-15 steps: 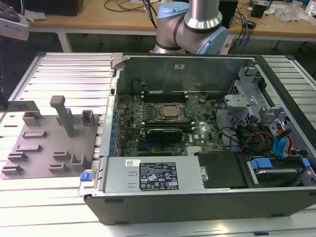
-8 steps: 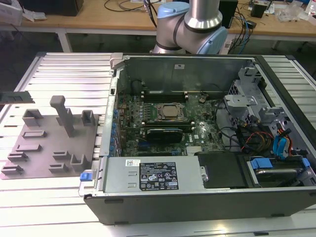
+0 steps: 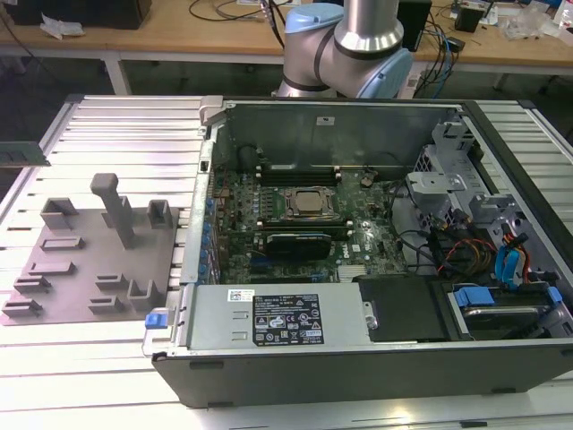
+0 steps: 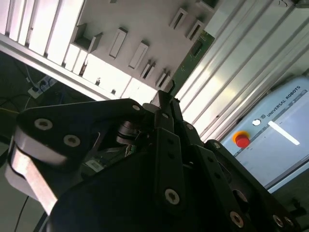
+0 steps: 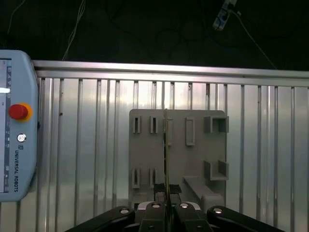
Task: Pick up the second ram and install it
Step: 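Pick up the second ram and move it above second insertion slot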
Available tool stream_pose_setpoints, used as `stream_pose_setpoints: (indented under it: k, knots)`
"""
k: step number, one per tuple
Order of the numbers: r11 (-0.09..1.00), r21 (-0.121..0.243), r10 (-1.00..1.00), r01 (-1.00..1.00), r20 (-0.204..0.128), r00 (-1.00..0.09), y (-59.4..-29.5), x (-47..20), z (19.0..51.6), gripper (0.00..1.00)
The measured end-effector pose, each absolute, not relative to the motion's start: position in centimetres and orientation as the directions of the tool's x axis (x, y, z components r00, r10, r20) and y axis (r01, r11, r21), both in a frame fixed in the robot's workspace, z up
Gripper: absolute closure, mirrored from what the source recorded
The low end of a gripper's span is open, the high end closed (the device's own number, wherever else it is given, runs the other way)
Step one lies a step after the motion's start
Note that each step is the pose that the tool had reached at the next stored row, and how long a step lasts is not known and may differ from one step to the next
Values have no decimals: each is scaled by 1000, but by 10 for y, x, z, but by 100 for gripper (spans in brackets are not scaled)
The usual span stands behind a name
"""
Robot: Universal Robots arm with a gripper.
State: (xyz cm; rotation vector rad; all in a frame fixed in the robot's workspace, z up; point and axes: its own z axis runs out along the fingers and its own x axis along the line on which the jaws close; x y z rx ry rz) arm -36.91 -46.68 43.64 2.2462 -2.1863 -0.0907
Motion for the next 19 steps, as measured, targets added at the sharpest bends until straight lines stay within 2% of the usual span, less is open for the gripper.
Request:
stream_pose_setpoints:
  k: [8,19]
  knots:
    - [-28,45,-999,-999,-37,26,-467,-369,462,89]
    - [-28,45,-999,-999,-38,26,-466,-335,462,89]
